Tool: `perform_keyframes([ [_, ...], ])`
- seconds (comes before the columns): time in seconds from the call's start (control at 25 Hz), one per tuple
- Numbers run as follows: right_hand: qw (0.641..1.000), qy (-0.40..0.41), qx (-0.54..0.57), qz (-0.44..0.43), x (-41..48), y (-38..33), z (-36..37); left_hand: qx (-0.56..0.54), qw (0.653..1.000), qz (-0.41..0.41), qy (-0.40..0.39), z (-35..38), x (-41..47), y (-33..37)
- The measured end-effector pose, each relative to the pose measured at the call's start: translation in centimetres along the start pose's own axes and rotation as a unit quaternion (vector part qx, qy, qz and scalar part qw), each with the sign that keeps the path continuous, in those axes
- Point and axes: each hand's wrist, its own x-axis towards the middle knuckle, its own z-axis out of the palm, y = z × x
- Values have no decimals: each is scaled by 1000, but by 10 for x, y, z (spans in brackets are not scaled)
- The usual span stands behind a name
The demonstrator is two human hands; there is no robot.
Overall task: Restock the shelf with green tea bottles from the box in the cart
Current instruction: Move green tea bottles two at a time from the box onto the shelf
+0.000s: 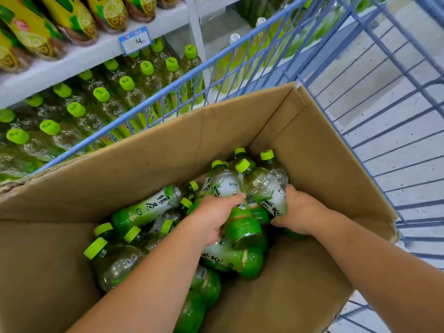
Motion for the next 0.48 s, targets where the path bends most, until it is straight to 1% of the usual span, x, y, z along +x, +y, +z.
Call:
perform_keyframes([
  [0.08,999,-10,32,3,3,2,2,42,999,12,9,0,-5,-2],
  [0.16,998,-13,61,8,2,1,2,82,995,31,47,0,-10,-7],
  [0.28,995,13,94,6,0,-5,2,79,990,74,86,-1,-19,-15],
  [0.36,989,22,143,6,-4,-10,-1,88,986,98,100,-6,-26,-17],
  [0.48,974,9,225,6,-11,-18,-7,128,980,112,107,-18,-45,-15],
])
